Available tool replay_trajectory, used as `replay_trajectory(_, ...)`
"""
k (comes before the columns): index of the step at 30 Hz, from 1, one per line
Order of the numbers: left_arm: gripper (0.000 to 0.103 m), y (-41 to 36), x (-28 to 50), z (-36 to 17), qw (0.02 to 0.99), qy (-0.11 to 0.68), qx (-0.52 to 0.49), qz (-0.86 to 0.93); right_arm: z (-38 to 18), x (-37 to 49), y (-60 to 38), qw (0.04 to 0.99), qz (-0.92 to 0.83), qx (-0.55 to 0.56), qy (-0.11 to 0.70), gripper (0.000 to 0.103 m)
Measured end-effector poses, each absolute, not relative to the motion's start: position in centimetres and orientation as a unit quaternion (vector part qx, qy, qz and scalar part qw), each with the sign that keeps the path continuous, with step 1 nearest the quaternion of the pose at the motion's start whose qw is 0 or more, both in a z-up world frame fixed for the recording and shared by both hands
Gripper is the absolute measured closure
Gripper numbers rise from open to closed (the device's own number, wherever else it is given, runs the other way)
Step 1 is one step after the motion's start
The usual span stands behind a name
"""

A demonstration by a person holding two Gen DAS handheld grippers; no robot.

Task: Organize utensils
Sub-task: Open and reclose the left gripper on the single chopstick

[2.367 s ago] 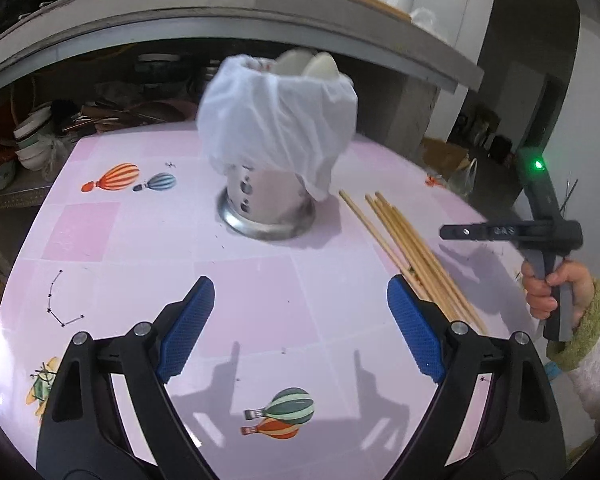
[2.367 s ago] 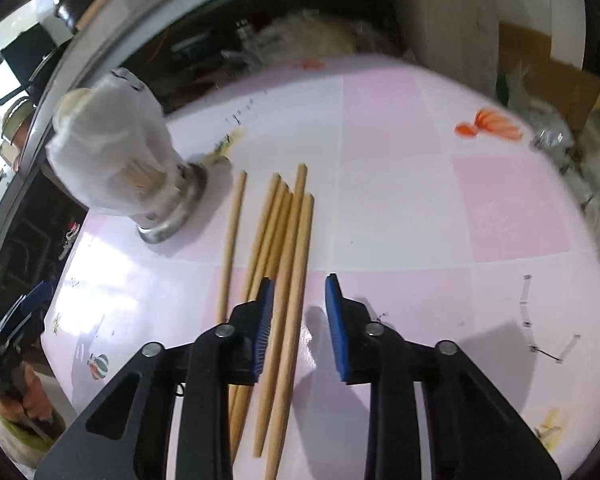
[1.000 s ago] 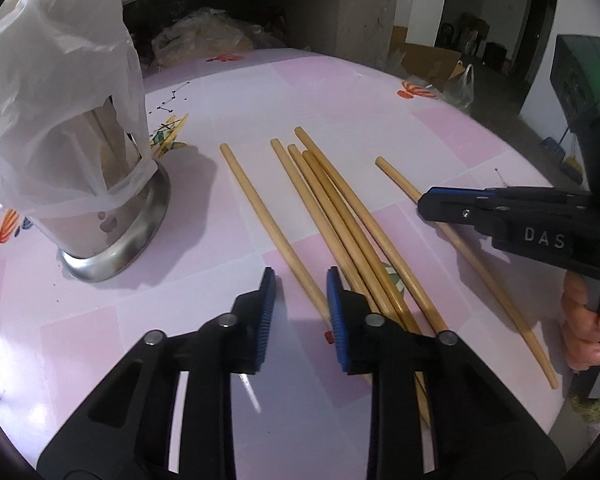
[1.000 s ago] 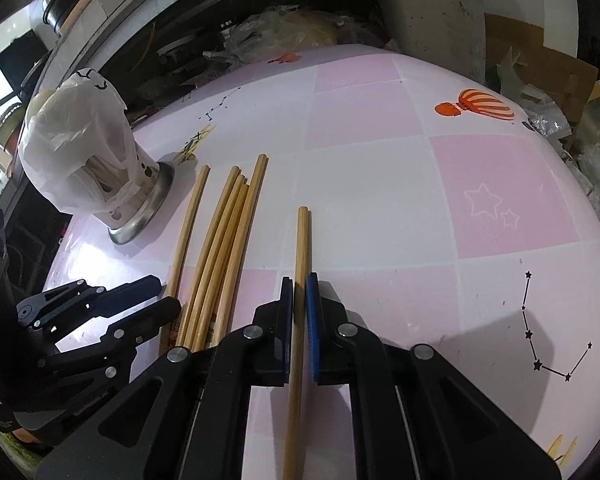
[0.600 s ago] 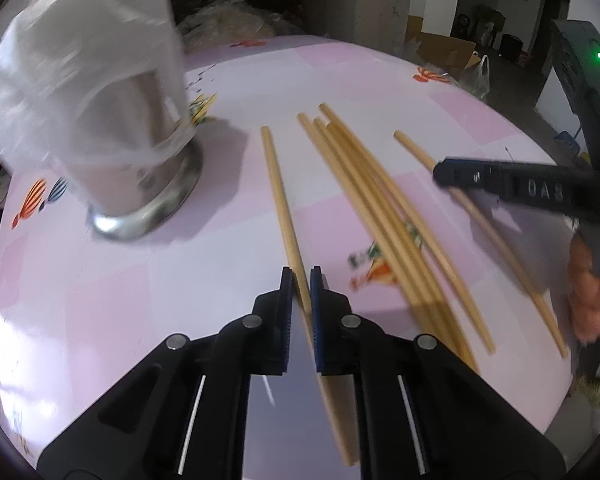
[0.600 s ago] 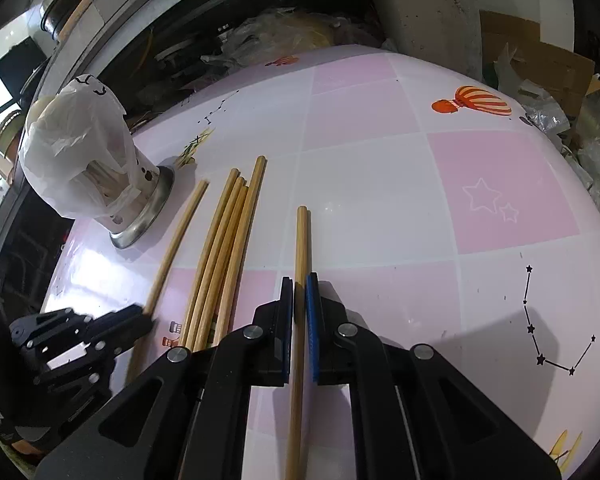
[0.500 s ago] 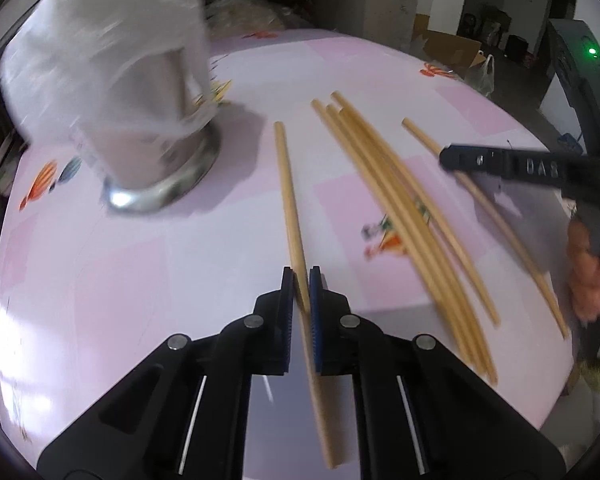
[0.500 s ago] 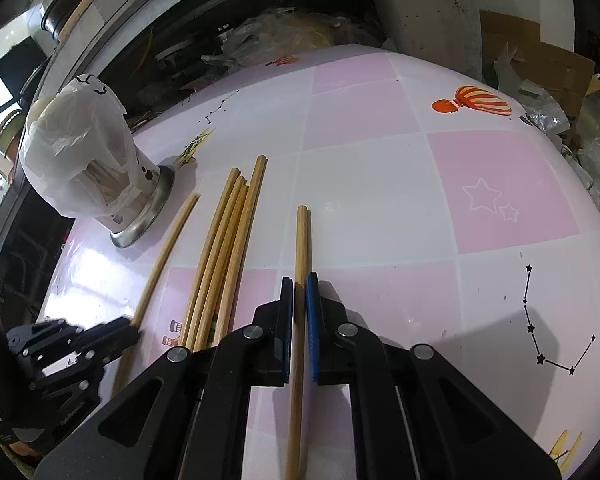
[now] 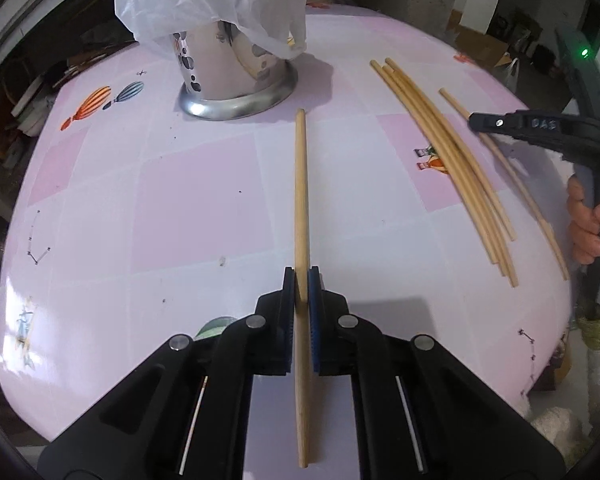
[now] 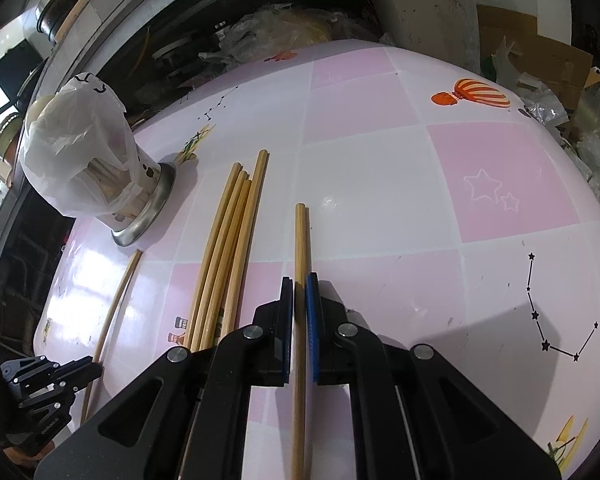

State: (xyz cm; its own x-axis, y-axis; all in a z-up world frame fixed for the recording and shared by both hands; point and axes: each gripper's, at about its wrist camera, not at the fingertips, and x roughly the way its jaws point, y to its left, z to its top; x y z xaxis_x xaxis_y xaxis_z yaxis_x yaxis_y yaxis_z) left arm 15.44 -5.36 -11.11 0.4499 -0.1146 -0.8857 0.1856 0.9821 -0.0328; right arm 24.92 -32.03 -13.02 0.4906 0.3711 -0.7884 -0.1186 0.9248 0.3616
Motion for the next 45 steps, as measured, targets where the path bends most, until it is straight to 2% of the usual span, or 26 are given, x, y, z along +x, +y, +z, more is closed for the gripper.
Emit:
replay_trajectory(5,0.095,-5.4,15.7,-9.5,0.87,0.48,0.033,-0.107,-13.0,25.0,-32.0,0.853,0.144,0.129,0.485,0.096)
replay_trajectory(7,0.086,-5.4,16.3,-9.0,0.873,0.473,0.034,-0.116,-13.0,25.0,-32.0,0.853,0.144,0.127,0.486,0.096)
replay_trajectory(12,0.075,-5.6,18.4,-8.5,0.874,0.466,0.045,-0.128,-13.0,25.0,-32.0,0.852,0.145,0.125,0.487,0.096)
replay_trajectory(29,0.075,-7.9,25.7,-10.6,0.85,0.497,0.099,-0.144,-13.0,24.9,-31.9,0.852,0.144,0.118,0.489,0.096)
replay_trajectory(35,0.077,-8.5,27.0,-11.6,0.849,0.503,0.097,-0.133,-13.0,24.9,-31.8,0.852,0.144,0.117,0.489,0.096)
replay_trajectory(43,0.097,-8.7,27.2,-11.9,0.853,0.502,0.083,-0.116,-13.0,24.9,-31.8,0.852,0.146,0.12,0.488,0.096)
replay_trajectory(45,0.097,-8.4,27.2,-11.8,0.854,0.503,0.074,-0.114,-13.0,24.8,-31.8,0.852,0.146,0.121,0.488,0.096)
